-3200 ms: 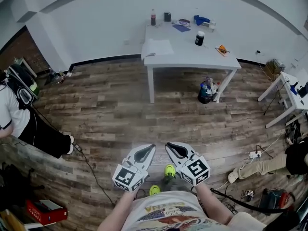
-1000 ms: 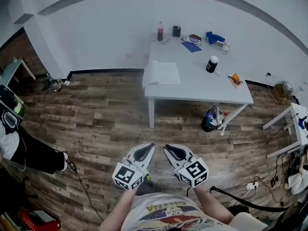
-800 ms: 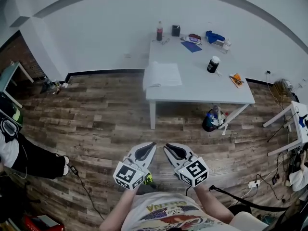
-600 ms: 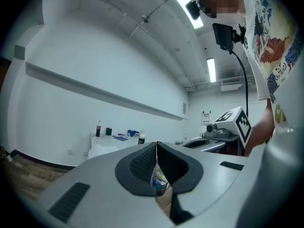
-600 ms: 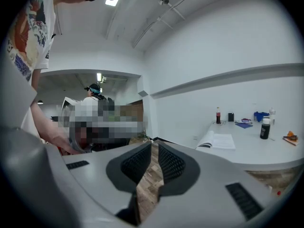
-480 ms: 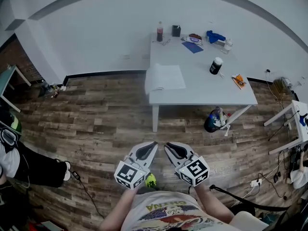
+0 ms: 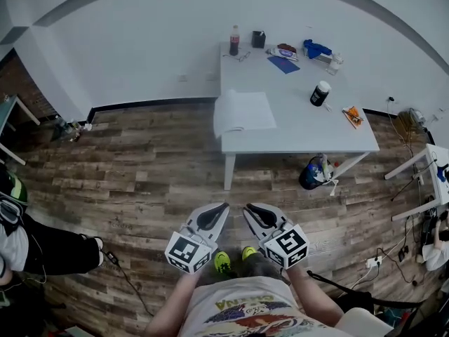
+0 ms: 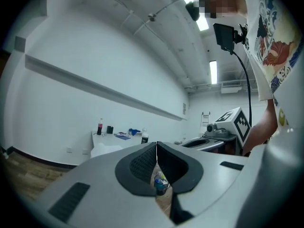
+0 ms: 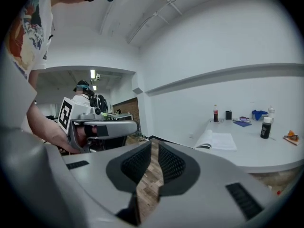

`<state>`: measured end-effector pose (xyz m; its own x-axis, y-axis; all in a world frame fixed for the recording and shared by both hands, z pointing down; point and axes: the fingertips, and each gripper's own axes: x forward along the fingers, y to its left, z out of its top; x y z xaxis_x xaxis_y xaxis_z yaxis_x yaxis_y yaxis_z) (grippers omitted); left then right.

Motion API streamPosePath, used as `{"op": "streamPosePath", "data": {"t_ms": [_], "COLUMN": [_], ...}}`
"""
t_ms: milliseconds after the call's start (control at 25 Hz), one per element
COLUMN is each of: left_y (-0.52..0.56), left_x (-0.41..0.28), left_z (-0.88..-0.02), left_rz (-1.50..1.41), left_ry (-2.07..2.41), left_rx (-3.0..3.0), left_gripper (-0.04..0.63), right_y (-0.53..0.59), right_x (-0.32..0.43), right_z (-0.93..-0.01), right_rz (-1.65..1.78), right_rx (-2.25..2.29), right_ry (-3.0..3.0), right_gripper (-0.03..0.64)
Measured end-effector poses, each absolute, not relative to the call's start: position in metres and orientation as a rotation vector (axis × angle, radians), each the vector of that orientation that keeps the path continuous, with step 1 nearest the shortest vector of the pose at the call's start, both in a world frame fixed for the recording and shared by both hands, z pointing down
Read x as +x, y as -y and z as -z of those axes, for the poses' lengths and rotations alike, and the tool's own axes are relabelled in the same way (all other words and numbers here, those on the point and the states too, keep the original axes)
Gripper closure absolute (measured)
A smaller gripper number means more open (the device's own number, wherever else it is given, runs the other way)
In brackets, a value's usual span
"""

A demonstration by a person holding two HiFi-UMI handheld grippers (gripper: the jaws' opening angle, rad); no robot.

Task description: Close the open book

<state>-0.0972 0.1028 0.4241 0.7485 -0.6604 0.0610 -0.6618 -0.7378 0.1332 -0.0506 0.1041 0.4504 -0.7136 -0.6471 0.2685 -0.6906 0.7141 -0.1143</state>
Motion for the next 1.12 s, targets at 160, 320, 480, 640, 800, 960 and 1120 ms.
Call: {"op": "streamPosePath", "data": {"t_ms": [160,320,480,640,800,960,1120], "left_y": [-0.087,-0.064,-0.032,0.005,0.045,0.077,0.105], "left_x": [-0.096,-0.09,-0.088,-0.077,-0.062,-0.046,-0.032], "left_z": [-0.435,-0.436,-0.435,-0.434,-0.431,-0.433,-0.438], "left_rz": [-0.023,-0.026,-0.042,-0.107,-0.109,-0.114,-0.125], "left_ry": [1.061,1.083,1.127,1.151,1.16,1.172,1.194], "left_rx": [2.777,2.762,2.751,2.783,2.788,2.775,2.755], "left_gripper": [0.583,0.583,0.583,0.583,0.582,0.581,0.581], "right_y": [-0.088,-0.067,-0.031,0.012,0.051,0.08,0.107], "right_x": [-0.048,-0.041,-0.038,-0.032,-0.026,-0.017,-0.006], "right_z": [-0.46,-0.466,-0.466,-0.462,-0.461,-0.462,-0.465], "right_rz": [-0.332,-0.36,-0.366,-0.358,-0.357,-0.368,-0.373], "right_rx": [1.085,1.068,1.047,1.006,0.947,0.894,0.843], "right_ry": [2.698,2.7,2.72,2.748,2.771,2.784,2.791], "right_gripper": [0.577,0.577,0.577,0.577,0.577,0.577,0.577]}}
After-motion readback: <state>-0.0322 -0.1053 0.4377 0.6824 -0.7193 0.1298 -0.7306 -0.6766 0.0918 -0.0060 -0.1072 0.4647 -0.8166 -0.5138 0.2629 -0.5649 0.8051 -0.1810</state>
